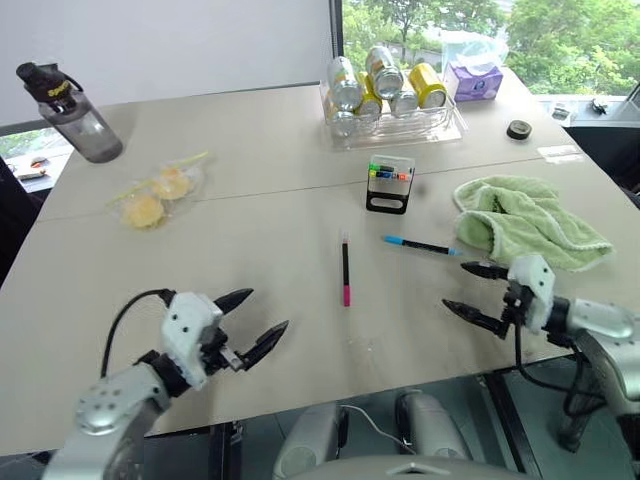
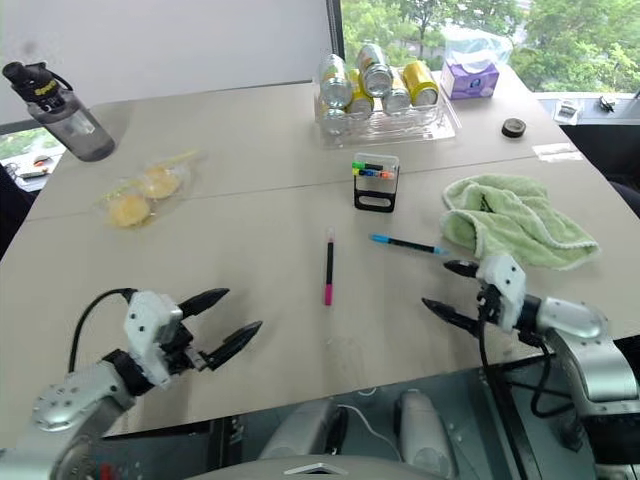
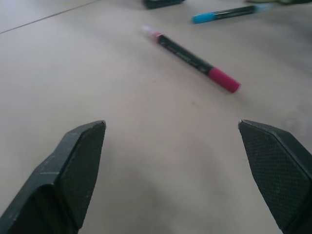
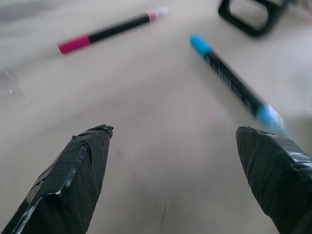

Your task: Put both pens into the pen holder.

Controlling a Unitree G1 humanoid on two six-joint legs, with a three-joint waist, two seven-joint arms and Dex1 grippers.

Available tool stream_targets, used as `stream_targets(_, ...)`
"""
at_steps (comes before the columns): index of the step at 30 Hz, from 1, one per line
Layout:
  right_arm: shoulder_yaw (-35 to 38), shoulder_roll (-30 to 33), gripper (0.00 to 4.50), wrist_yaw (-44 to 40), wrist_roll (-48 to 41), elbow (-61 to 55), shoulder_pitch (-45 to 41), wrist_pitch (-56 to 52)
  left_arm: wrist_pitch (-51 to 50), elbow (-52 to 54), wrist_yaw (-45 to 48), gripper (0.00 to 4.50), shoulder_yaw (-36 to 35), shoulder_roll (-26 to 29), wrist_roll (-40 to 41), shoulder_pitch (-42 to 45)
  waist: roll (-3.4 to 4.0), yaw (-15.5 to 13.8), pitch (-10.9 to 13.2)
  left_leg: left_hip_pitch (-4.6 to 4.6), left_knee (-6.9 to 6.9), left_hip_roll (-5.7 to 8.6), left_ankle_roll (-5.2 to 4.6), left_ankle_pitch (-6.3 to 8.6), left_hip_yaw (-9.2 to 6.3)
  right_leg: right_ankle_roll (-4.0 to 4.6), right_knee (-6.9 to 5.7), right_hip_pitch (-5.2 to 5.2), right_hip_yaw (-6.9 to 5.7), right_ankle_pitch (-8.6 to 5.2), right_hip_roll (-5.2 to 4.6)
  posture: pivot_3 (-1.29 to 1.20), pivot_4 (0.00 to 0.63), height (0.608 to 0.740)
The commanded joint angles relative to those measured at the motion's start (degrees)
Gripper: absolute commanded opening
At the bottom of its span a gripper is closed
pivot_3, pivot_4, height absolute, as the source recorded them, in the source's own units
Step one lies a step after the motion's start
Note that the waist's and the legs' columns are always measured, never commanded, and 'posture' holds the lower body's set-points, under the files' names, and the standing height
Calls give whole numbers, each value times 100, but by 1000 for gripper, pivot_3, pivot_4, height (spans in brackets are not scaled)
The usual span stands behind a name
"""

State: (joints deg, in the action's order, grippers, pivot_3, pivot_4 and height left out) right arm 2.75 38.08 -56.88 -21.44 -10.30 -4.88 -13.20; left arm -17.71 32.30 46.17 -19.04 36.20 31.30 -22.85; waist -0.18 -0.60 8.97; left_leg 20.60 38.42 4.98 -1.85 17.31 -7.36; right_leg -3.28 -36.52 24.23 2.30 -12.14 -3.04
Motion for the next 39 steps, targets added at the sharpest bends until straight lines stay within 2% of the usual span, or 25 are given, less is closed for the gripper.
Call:
stream_targets(1, -152, 207, 4345, -50, 110, -191, -417, -203, -119, 86, 440, 4500, -295, 243, 552, 75, 0, -11, 0, 0, 0, 0, 0, 0, -1, 0, 0, 0, -1, 0, 0, 0, 150, 739)
stream_targets(9, -860, 361, 4345, 150, 319, -404, -1560, -1548, -186, 27, 843, 4500, -575, 556, 764, 98, 0, -2, 1, 23, -12, 0, -2, 2, -1, 2, 12, 24, 2, 1, 0, 0, 150, 739)
stream_targets(13, -1324, 434, 4345, 81, 843, 259, -2127, -1562, -162, -3, 968, 4500, -649, 670, 741, 112, -1, -9, 2, 31, -12, 1, -3, 2, 4, 2, 13, 31, 3, 1, -1, 0, 150, 739)
stream_targets(20, -2120, 183, 4345, -280, 1443, 1676, -3247, -1768, -257, -21, 1289, 4500, -968, 923, 971, 139, 1, 15, 3, 31, -14, 0, -2, 1, 6, 3, 11, 36, 4, 1, 1, 0, 150, 739)
stream_targets(24, -2244, -40, 4345, -362, 1568, 2404, -3552, -1931, -260, 136, 1457, 4500, -1137, 886, 1187, -25, 0, 43, 3, 38, -18, 0, -4, 3, 6, 3, 19, 42, 5, 1, 0, 0, 150, 739)
stream_targets(25, -2200, -90, 3836, -416, 1494, 2448, -3585, -2040, -280, 171, 1478, 4500, -1167, 868, 1264, -55, -1, 63, 2, 37, -18, 0, -4, 3, 7, 3, 19, 42, 6, 2, 0, 0, 150, 739)
stream_targets(27, -2205, -90, 3178, -480, 1518, 2462, -3617, -2120, -318, 230, 1542, 4500, -1218, 878, 1353, -142, -1, 88, 2, 37, -18, 0, -4, 3, 5, 3, 18, 41, 6, 2, 0, 0, 150, 739)
stream_targets(33, -2214, -28, 245, -506, 1682, 2418, -3581, -2055, -431, 292, 1709, 4500, -1267, 947, 1549, -317, 0, 118, 2, 36, -20, 0, -4, 3, 4, 4, 17, 41, 4, 2, 0, 0, 150, 739)
stream_targets(34, -2212, -15, 59, -496, 1706, 2400, -3570, -2041, -447, 291, 1755, 4500, -1254, 971, 1561, -326, 0, 119, 1, 36, -19, 0, -4, 3, 5, 3, 17, 41, 5, 2, -1, 0, 150, 739)
stream_targets(39, -2078, -51, 59, -435, 1643, 2106, -3455, -1880, -489, 172, 1865, 4500, -1172, 1037, 1567, -195, 0, 118, 2, 36, -19, 0, -4, 3, 2, 3, 17, 40, 2, 2, -1, 0, 150, 739)
